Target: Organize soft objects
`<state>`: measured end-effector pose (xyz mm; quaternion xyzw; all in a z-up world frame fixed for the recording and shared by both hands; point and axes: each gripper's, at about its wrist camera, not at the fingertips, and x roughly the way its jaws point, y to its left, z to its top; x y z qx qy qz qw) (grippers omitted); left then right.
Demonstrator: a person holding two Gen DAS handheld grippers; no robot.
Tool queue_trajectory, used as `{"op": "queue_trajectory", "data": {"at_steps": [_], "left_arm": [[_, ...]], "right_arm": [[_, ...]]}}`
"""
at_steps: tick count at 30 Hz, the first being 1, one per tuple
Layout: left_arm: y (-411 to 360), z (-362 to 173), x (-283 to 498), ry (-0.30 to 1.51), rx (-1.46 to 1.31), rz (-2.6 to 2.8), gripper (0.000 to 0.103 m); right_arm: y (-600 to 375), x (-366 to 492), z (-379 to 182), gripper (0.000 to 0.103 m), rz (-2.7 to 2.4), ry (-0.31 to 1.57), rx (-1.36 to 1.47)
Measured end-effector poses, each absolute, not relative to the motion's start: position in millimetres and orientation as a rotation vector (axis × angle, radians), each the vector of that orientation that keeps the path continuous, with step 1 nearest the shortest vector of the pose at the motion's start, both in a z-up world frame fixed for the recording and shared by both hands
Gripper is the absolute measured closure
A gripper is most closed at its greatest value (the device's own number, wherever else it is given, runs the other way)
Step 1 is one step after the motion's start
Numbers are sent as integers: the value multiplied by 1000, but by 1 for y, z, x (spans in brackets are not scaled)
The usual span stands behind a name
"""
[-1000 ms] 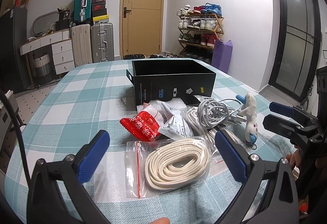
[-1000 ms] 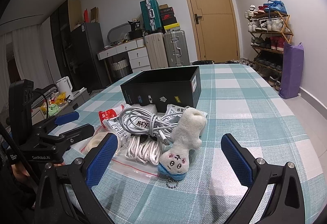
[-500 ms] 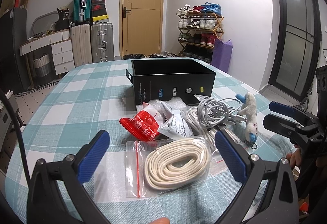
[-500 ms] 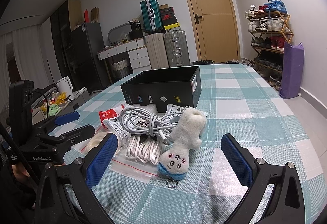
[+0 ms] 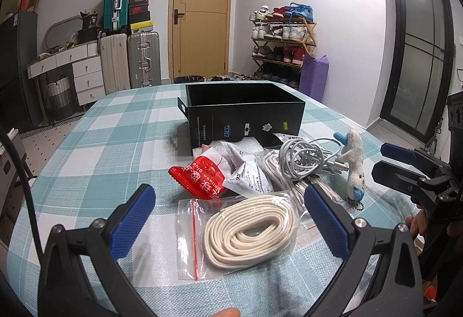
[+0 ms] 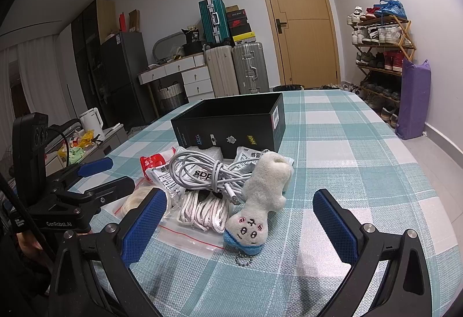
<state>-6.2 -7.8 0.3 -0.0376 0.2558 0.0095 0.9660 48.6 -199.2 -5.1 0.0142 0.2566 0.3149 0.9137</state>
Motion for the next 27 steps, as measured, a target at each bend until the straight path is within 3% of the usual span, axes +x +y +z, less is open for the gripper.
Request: {"op": "queue_trajectory", "data": {"at_steps": [27], "left_arm": [[-21,-3,12,660,-33,1,0]], "right_arm": [[-190,68,-10,0,553,641,-5]]}}
